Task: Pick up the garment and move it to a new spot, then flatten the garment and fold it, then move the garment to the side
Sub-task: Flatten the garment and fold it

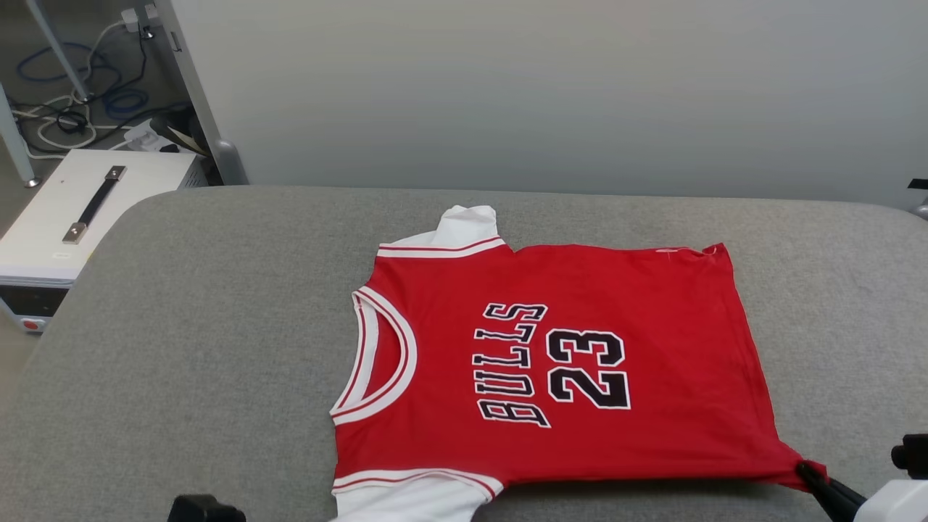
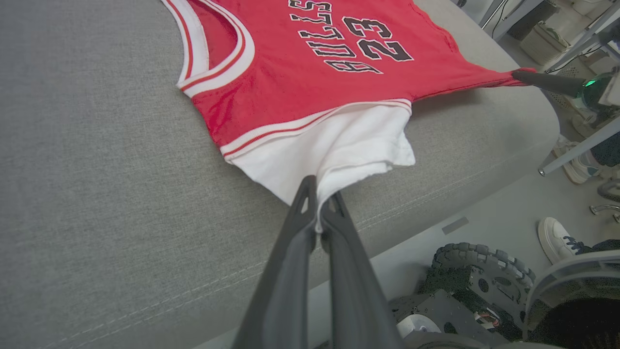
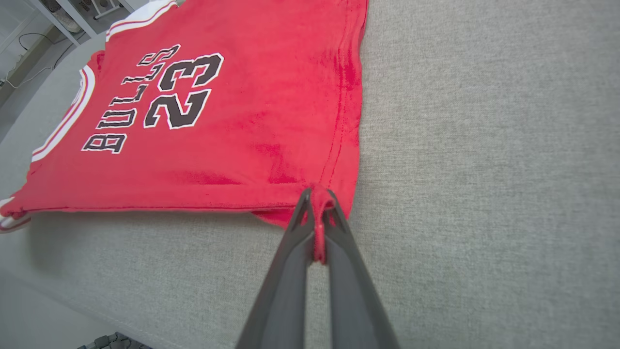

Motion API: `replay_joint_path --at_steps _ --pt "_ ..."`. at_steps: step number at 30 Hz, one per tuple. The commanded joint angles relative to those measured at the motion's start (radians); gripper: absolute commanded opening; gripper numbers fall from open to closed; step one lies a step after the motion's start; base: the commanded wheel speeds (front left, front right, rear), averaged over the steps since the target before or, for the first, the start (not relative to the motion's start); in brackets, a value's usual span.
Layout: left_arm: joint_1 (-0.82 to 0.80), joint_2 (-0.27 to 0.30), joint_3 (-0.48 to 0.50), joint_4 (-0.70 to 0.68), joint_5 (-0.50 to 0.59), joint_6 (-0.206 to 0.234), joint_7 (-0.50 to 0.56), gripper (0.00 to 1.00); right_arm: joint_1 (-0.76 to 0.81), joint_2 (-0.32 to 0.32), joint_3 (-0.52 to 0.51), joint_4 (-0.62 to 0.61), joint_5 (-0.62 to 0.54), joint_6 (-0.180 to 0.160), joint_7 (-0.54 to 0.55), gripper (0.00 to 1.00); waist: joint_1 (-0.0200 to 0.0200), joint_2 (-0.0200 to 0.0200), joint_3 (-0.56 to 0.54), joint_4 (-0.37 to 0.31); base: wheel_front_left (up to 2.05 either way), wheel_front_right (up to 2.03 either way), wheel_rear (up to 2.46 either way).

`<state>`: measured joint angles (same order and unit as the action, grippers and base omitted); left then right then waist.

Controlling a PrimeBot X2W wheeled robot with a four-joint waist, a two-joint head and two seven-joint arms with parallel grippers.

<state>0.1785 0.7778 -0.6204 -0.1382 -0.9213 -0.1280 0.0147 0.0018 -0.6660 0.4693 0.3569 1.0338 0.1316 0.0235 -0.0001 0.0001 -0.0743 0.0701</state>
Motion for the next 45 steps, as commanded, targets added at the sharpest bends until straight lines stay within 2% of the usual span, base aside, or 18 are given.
replay_joint_path --at_steps 1,7,15,22,30,45 --pt "-0.037 0.001 0.014 -0.006 0.012 -0.002 -0.015 0.00 0.006 -0.002 -0.022 -0.019 -0.015 -0.001 0.008 0.00 0.0001 -0.0001 0.020 -0.002 0.00 0.00 0.00" --pt "-0.165 -0.021 0.035 -0.012 0.057 -0.002 -0.021 0.00 -0.022 0.013 -0.118 -0.104 -0.065 -0.001 0.067 0.00 0.0001 -0.0001 0.077 -0.006 0.00 0.00 0.00" --pt "-0.341 -0.060 0.042 0.048 0.076 -0.002 0.035 0.00 -0.114 0.057 -0.199 -0.165 -0.157 -0.001 0.184 0.00 0.0001 -0.0001 0.166 -0.028 0.00 0.00 0.00" --pt "-0.468 -0.092 0.035 0.147 0.081 -0.002 0.070 0.00 -0.202 0.111 -0.237 -0.141 -0.238 -0.001 0.254 0.00 0.0001 -0.0001 0.249 -0.043 0.00 0.00 0.00" --pt "-0.590 -0.118 -0.011 0.270 0.089 -0.003 0.087 0.00 -0.277 0.152 -0.251 -0.113 -0.294 -0.001 0.284 0.00 0.0001 -0.0001 0.319 -0.051 0.00 0.00 0.00" --pt "-0.735 -0.183 -0.118 0.506 0.071 -0.003 0.011 0.00 -0.354 0.181 -0.237 -0.026 -0.345 -0.001 0.282 0.00 0.0001 -0.0001 0.366 -0.056 0.00 0.00 0.00"
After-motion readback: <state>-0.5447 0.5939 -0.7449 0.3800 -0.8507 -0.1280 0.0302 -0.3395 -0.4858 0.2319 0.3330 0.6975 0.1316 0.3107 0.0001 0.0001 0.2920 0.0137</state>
